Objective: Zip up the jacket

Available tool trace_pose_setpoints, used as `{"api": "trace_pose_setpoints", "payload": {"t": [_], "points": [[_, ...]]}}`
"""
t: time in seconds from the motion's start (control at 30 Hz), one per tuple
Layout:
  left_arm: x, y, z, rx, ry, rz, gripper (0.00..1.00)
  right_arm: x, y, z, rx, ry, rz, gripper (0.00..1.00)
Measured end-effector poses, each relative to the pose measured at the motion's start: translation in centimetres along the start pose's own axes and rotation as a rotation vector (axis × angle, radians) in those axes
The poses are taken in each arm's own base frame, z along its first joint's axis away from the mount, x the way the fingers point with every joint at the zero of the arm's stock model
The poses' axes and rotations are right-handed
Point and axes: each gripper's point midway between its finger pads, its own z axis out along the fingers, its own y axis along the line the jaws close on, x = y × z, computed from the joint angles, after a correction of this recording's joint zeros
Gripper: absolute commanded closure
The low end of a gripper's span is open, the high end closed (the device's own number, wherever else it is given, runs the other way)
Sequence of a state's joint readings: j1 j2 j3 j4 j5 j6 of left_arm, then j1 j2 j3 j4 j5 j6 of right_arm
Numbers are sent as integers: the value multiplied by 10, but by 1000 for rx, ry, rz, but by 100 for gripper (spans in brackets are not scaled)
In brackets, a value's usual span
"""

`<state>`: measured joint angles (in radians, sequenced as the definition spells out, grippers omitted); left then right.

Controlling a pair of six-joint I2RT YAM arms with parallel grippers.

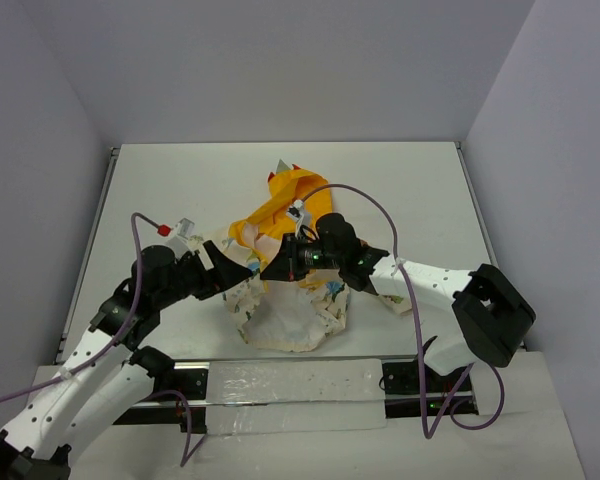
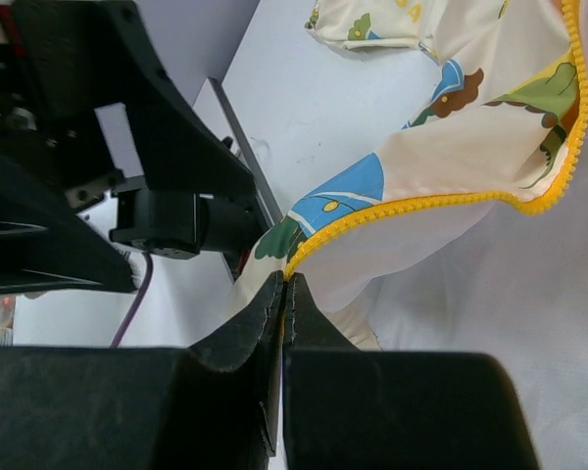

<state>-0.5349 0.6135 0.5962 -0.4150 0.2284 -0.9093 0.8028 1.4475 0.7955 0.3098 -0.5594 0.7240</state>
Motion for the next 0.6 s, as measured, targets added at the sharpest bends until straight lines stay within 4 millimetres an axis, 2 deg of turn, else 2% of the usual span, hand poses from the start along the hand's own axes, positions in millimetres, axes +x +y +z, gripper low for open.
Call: {"api": "trace_pose_setpoints", "payload": {"t": [0.17,0.6], "points": [[20,12,7,-31,81,-16,32,-1,1,0,-2,-2,-2,100],[61,7,19,20,215,6,44,-3,1,3,1,4,2,100]]}}
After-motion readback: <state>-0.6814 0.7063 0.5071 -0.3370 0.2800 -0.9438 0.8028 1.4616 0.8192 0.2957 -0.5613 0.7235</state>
